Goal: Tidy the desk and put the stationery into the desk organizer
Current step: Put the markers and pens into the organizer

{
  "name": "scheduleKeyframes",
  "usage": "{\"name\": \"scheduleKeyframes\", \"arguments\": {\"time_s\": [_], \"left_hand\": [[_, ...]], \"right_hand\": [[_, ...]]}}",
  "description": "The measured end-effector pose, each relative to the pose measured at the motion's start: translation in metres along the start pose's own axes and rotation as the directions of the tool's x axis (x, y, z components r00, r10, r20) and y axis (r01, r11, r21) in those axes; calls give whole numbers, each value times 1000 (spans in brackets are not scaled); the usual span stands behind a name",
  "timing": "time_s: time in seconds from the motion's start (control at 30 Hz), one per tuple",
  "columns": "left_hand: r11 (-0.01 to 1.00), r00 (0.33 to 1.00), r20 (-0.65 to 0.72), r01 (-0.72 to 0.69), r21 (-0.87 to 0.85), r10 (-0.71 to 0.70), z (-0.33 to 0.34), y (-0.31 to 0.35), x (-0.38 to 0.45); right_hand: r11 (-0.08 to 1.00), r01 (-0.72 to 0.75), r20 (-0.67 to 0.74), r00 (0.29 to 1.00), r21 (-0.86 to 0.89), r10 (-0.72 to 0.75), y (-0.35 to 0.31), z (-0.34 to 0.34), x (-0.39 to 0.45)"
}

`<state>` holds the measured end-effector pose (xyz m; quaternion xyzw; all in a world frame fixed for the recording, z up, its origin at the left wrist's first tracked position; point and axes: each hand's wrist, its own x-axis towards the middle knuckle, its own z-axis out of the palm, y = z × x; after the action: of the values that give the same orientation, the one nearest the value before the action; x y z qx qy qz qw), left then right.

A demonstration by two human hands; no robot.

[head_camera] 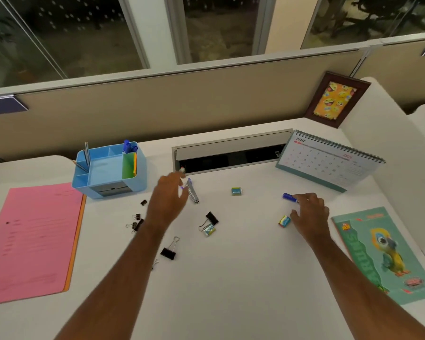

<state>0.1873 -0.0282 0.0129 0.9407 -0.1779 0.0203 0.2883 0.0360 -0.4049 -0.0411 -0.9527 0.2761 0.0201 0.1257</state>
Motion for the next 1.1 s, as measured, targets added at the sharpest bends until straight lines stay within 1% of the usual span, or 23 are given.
{"name": "scheduleKeyframes", "arguments": {"time_s": [0.17,0.33,0.43,0.5,0.57,0.63,0.7,0.8,0.87,0.9,1.0,1.1], "left_hand": [[997,999,40,23,-70,-21,31,27,-29],[997,996,81,34,-64,-28,45,43,-48],[994,986,142,92,-62,-83,49,48,-58],[981,974,178,160,-110,-139,49,53,-63],[935,952,215,267,-232,-219,46,61,-64],[859,923,261,365,-359,-283,45,67,-62],[798,901,291,424,-429,-322,46,71,-59],[732,883,317,465,-498,-346,45,77,-54],[689,886,301,464,-557,-354,41,81,-50],[679,893,271,449,-582,-358,38,82,-48],[718,912,162,399,-571,-377,25,73,-46],[736,919,107,370,-568,-379,7,57,-44]], "right_hand": [[1000,9,-35,999,-15,-10,-1,1,2],[995,48,-17,999,-91,-50,2,5,11],[991,67,-8,998,-118,-68,4,5,13],[991,92,3,996,-97,-92,-3,3,12],[990,131,32,991,-54,-129,-19,0,10],[980,199,66,978,11,-200,-43,-3,4],[953,291,64,953,83,-296,-72,-3,-4],[905,391,32,915,170,-401,-122,-1,-24],[864,447,-30,891,231,-453,-150,2,-36],[848,466,-46,881,252,-470,-161,3,-40],[823,487,-33,865,292,-501,-188,1,-42],[791,528,-75,843,311,-533,-203,-1,-39]]}}
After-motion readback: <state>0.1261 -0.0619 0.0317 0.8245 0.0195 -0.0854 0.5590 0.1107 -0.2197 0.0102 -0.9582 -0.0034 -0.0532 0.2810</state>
